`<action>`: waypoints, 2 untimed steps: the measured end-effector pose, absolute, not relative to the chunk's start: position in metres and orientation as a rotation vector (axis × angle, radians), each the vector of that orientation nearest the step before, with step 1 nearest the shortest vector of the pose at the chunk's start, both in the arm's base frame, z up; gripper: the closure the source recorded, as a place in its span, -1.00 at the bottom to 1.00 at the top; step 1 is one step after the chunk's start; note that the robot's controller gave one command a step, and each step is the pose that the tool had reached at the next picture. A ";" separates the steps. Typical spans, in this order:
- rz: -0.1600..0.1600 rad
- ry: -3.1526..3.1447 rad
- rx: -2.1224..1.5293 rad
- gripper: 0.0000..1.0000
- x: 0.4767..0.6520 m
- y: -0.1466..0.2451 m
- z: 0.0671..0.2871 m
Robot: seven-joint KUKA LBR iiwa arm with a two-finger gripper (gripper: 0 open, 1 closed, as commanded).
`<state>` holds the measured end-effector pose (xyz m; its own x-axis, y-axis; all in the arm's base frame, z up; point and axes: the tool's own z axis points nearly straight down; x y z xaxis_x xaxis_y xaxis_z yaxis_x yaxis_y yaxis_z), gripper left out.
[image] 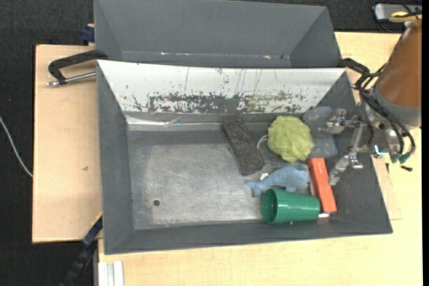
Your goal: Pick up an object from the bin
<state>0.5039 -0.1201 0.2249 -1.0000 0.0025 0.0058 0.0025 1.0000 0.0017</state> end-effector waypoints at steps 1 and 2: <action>0.000 -3.145 0.000 -1.00 0.506 -0.120 0.229; -0.002 -3.138 -0.164 1.00 0.532 -0.095 0.117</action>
Offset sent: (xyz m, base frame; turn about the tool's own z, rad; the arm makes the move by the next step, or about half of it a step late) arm 0.0272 0.0240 -0.1088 0.1027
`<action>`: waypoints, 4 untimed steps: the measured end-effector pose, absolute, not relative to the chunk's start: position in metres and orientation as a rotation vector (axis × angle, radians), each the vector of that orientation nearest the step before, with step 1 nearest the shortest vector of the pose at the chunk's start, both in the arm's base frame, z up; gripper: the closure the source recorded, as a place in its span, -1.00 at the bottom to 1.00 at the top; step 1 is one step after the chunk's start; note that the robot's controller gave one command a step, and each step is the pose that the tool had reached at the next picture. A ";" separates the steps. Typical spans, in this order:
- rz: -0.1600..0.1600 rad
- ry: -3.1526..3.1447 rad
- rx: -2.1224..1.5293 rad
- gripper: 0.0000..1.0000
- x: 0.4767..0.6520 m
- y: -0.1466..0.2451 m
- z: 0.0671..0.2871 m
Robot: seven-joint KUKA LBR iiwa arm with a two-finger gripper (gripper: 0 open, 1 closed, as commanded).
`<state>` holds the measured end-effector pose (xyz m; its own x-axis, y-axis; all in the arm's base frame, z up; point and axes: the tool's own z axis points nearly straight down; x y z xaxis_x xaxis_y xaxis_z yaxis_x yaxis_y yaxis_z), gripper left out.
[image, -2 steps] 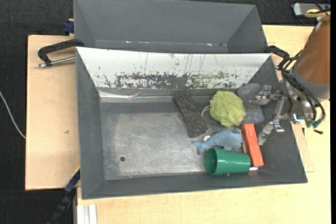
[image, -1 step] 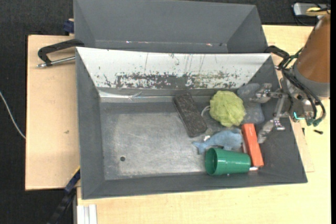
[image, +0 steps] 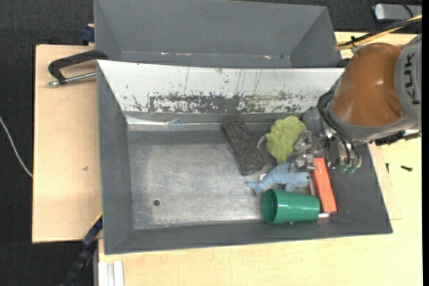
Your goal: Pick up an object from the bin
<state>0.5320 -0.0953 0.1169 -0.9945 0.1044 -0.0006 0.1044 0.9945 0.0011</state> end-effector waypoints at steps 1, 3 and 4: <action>0.002 3.137 0.164 1.00 0.532 -0.095 0.117; -0.001 3.129 0.091 1.00 0.538 -0.094 0.183; -0.001 3.129 0.106 1.00 0.538 -0.093 0.181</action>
Offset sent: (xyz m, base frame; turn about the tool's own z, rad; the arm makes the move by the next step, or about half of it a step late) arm 0.0001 0.0010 0.1370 -0.1924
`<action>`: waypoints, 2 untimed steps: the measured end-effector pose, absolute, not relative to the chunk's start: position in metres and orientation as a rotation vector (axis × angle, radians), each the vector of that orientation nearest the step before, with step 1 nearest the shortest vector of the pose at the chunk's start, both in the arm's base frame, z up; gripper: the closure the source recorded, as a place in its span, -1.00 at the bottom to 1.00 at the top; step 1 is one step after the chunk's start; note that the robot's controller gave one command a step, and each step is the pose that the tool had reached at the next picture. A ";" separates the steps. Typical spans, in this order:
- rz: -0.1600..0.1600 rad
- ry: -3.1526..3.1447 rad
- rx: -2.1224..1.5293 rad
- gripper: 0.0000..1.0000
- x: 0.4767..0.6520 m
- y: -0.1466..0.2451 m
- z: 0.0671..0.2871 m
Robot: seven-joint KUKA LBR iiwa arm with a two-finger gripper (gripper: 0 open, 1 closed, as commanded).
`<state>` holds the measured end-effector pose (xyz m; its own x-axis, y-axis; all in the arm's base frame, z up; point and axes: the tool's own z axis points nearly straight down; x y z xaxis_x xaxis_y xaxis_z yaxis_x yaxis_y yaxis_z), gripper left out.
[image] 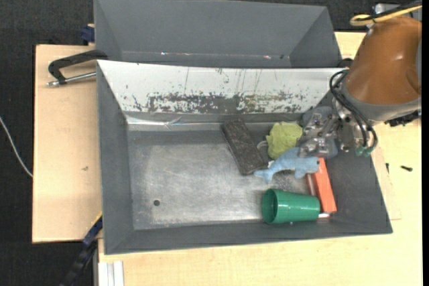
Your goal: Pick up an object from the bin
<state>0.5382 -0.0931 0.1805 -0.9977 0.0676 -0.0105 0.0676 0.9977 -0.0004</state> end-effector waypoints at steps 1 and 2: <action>0.002 3.133 -0.128 1.00 0.532 -0.107 0.135; 0.007 3.134 -0.305 1.00 0.526 -0.112 0.151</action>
Offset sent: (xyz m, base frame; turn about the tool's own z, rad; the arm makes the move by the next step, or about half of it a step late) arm -0.0173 -0.0298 0.1645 -0.5850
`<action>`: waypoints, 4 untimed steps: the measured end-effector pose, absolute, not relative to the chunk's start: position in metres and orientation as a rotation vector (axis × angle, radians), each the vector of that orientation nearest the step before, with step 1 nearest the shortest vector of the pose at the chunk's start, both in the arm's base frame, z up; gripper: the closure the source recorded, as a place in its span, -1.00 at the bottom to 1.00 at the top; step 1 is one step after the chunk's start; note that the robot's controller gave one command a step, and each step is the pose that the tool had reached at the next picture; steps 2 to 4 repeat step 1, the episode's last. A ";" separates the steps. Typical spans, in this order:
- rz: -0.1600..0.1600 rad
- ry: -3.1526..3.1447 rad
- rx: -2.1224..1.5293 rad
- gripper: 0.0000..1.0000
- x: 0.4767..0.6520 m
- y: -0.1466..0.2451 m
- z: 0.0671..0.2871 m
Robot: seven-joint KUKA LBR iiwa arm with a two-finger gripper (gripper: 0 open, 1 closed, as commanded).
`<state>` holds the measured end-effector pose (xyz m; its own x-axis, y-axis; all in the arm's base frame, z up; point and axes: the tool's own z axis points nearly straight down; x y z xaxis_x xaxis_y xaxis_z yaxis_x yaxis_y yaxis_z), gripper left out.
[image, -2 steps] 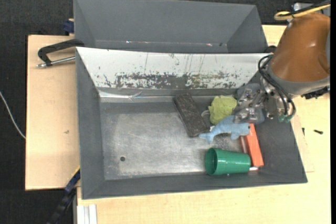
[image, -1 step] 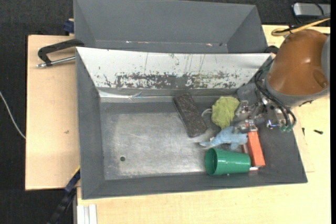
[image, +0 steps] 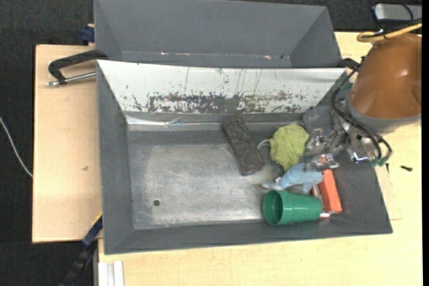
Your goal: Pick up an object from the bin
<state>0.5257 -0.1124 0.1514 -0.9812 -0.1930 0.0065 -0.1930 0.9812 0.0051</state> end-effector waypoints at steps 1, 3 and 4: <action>-0.001 -3.130 0.294 1.00 0.532 -0.118 0.209; -0.001 -3.130 0.294 1.00 0.532 -0.118 0.209; -0.001 -3.130 0.294 1.00 0.532 -0.118 0.209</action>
Offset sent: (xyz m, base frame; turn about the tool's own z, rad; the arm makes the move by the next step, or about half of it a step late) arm 0.0276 -0.0149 0.1233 0.1322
